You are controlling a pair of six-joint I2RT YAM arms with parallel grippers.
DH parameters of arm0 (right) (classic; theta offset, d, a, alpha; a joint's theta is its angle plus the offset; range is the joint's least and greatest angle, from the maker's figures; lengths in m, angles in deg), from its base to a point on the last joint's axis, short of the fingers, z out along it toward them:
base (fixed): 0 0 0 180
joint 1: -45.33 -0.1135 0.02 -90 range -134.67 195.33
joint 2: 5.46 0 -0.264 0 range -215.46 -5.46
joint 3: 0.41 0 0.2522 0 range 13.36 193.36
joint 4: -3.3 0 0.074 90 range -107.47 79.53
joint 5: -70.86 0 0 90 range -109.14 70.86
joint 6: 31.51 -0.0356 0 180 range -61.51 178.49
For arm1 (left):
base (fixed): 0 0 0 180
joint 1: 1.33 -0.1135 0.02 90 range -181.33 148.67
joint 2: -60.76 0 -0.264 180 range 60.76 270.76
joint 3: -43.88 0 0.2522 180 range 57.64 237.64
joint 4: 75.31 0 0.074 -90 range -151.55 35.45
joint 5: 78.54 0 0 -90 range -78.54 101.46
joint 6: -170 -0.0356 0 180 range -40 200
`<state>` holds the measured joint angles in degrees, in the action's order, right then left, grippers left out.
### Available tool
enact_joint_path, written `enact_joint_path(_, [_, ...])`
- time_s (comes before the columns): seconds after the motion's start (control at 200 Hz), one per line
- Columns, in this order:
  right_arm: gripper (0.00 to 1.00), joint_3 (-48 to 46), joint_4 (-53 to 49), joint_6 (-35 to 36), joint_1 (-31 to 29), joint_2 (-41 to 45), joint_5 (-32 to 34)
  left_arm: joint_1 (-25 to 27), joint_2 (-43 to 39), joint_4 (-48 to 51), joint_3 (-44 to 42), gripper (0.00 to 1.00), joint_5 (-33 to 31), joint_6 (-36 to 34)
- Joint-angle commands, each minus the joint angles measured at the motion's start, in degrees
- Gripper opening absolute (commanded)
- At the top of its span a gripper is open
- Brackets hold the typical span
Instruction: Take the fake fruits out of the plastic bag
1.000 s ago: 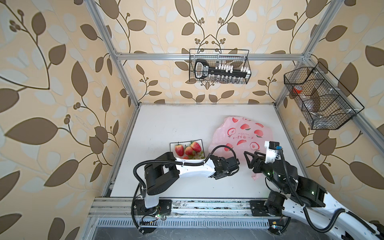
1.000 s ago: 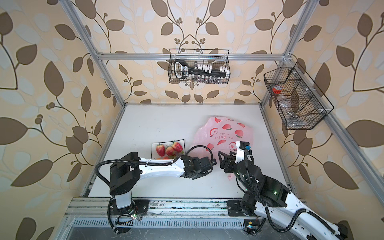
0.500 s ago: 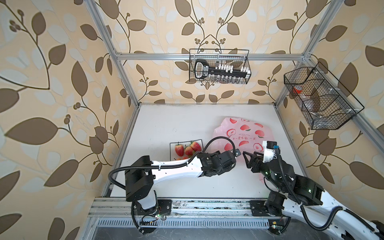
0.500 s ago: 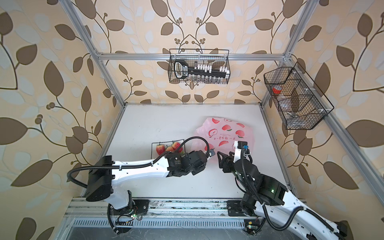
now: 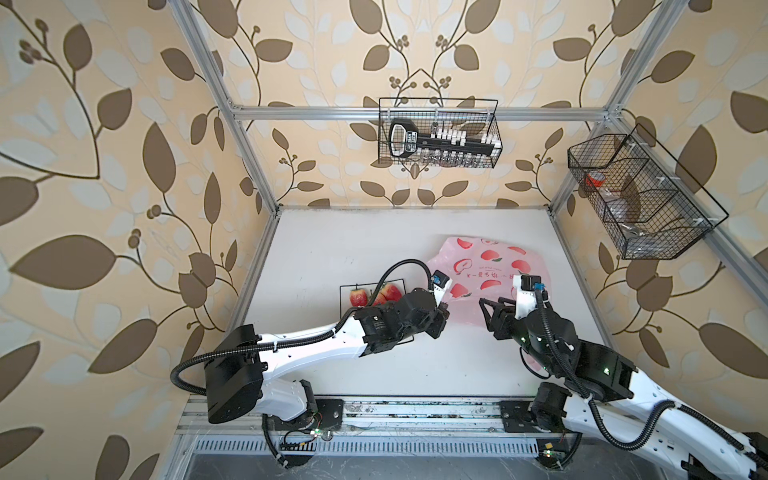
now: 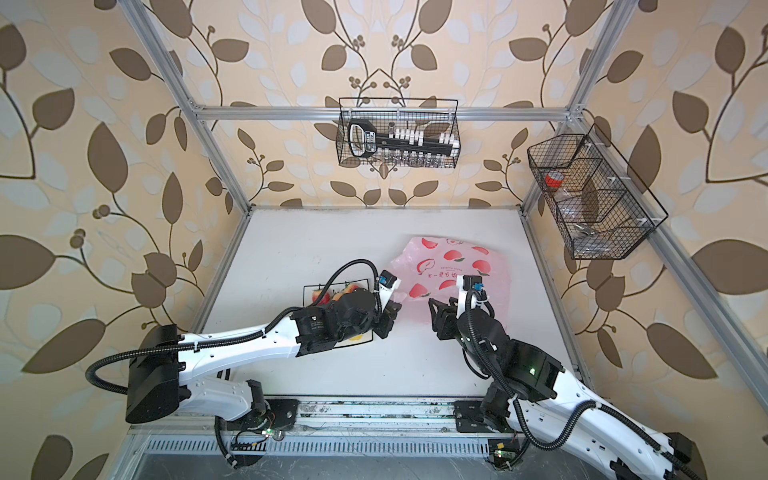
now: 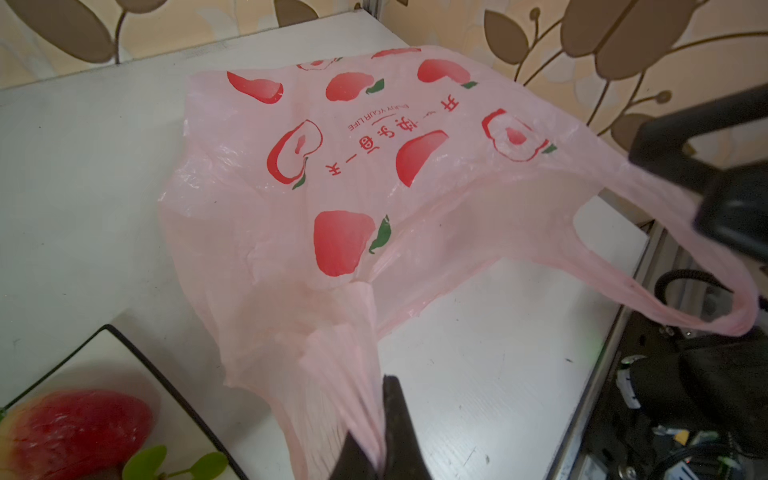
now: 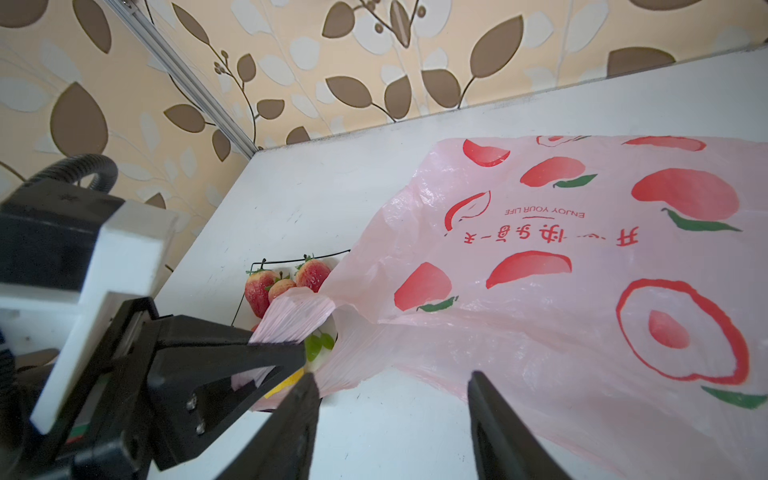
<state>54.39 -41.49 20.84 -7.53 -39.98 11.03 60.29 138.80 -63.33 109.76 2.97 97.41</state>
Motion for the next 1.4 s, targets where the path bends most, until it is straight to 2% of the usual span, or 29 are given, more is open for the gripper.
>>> enact_joint_path(0.0, [0.53,0.0,0.8,1.1,0.1,-2.6,-0.7,-0.4,-2.6,-8.7,-1.1,0.00,3.0,7.5])
enact_joint_path(0.2, [0.49,-5.1,2.4,1.6,0.0,-8.7,-1.5,-1.2,-4.0,-13.7,-2.8,0.00,4.6,12.5])
enact_joint_path(0.37, [0.45,-6.5,4.1,7.2,0.2,-12.5,-0.6,-1.7,-5.7,-13.3,-3.0,0.00,5.7,12.8])
enact_joint_path(0.475, [0.42,-7.0,11.2,16.9,0.2,-11.4,-4.6,-2.5,-7.0,-11.6,-3.3,0.00,6.4,12.6])
enact_joint_path(0.555, [0.41,-5.0,12.6,22.9,0.5,-11.9,-1.6,-3.5,-8.3,-11.2,-4.0,0.00,7.2,12.8])
enact_joint_path(0.685, [0.44,-2.0,13.8,36.5,1.3,-14.6,3.7,-5.5,-9.9,-11.5,-5.2,0.00,8.7,13.6])
enact_joint_path(0.79, [0.45,-2.9,14.4,46.0,1.2,-15.6,1.2,-6.4,-10.9,-11.7,-5.9,0.00,9.5,13.7])
enact_joint_path(0.91, [0.46,-7.3,15.2,54.3,1.1,-14.6,2.4,-7.0,-11.8,-12.5,-6.9,0.00,10.1,13.7])
enact_joint_path(1.115, [0.46,-10.7,18.4,63.8,0.7,-14.5,3.9,-7.9,-12.8,-13.1,-7.8,0.00,11.7,13.7])
enact_joint_path(1.29, [0.45,-10.4,20.3,67.7,1.9,-22.3,12.8,-8.2,-13.9,-12.7,-8.3,0.00,12.2,13.4])
enact_joint_path(1.4, [0.45,-9.7,21.0,68.2,5.6,-25.9,13.9,-8.4,-15.0,-11.8,-8.6,0.00,12.4,13.0])
